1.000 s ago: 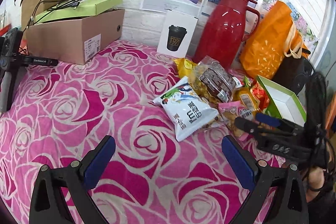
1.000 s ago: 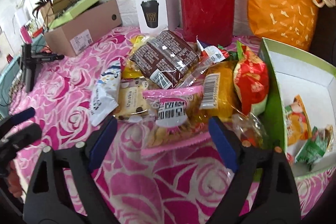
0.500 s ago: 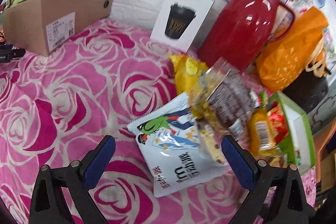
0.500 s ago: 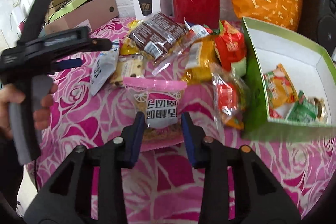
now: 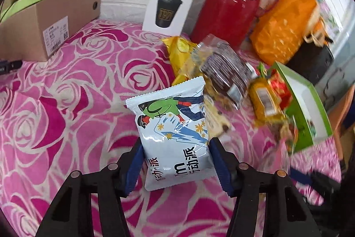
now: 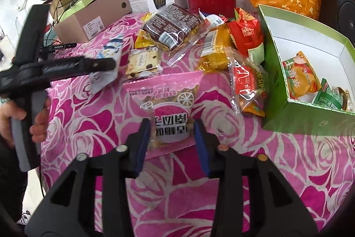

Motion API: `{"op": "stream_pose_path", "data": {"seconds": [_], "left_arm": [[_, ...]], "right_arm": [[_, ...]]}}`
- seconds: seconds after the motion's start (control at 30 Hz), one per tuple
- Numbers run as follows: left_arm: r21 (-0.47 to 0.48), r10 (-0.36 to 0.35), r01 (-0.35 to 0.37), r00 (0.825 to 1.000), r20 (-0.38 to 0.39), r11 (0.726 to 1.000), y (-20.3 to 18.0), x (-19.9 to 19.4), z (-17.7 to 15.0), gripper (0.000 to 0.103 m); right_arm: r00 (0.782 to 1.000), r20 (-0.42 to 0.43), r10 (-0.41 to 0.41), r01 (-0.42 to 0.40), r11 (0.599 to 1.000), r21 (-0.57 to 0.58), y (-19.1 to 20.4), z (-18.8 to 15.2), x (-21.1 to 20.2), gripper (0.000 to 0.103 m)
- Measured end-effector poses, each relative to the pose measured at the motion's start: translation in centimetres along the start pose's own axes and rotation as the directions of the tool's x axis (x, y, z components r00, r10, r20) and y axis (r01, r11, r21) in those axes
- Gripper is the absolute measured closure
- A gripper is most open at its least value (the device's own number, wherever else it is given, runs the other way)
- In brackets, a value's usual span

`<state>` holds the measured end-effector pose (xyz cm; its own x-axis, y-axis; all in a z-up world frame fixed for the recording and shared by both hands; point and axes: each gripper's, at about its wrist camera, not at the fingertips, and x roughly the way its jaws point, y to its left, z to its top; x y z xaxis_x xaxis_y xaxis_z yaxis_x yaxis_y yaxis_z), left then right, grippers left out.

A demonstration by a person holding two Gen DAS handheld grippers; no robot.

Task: Organize snacks
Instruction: 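Grasp the white I'm snack bag with the left gripper while the right gripper grasps the pink bread bag, then lower both bags into the green box and open both grippers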

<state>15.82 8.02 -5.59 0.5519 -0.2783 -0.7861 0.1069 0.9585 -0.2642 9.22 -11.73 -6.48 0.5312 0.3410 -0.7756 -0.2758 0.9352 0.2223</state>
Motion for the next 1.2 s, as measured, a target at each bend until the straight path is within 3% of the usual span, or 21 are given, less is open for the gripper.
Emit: {"op": "stream_pose_path", "data": {"seconds": [0.13,0.27,0.47,0.63,0.67,0.73,0.77,1.03,1.2], "left_arm": [[0.017,0.081,-0.08,0.997,-0.004,0.997,0.2,-0.3,-0.6,0.041],[-0.036,0.04,-0.04,0.999,-0.007,0.999,1.4,-0.5,-0.6,0.04],[0.018,0.065,-0.064,0.997,-0.04,0.998,0.4,0.4,-1.1,0.035],[0.028,0.088,-0.087,0.994,-0.058,0.996,0.3,1.9,-0.9,0.036],[0.022,0.082,-0.081,0.994,-0.066,0.996,0.4,2.1,-0.9,0.039],[0.022,0.08,-0.079,0.995,-0.057,0.997,0.3,1.9,-1.1,0.044],[0.031,0.086,-0.085,0.995,-0.054,0.996,0.1,1.6,-1.1,0.045],[0.125,0.078,-0.084,0.996,0.053,0.989,-2.9,-3.6,-0.9,0.046],[0.179,0.001,-0.021,0.993,0.114,0.984,-6.6,-5.9,0.3,0.046]], "right_arm": [[1.0,-0.003,-0.016,0.016,1.0,0.003,0.1,0.0,0.4,0.05],[1.0,-0.004,-0.012,0.012,1.0,0.014,-0.2,0.0,0.5,0.049],[0.999,-0.015,-0.034,0.034,0.999,0.025,-0.4,-0.1,1.3,0.045],[1.0,-0.012,-0.028,0.028,0.999,0.031,-0.7,0.0,1.9,0.043],[1.0,-0.008,-0.021,0.021,0.999,0.037,-0.8,0.0,2.0,0.046],[1.0,0.011,0.022,-0.023,0.999,0.039,-0.7,0.1,1.5,0.069],[1.0,0.018,0.021,-0.022,0.999,0.039,-0.6,0.2,1.1,0.071],[0.99,0.132,0.053,-0.057,0.998,0.028,-0.2,0.9,-3.7,0.072],[0.977,0.213,0.015,-0.032,0.997,0.076,-2.5,1.7,-7.2,0.072]]}}
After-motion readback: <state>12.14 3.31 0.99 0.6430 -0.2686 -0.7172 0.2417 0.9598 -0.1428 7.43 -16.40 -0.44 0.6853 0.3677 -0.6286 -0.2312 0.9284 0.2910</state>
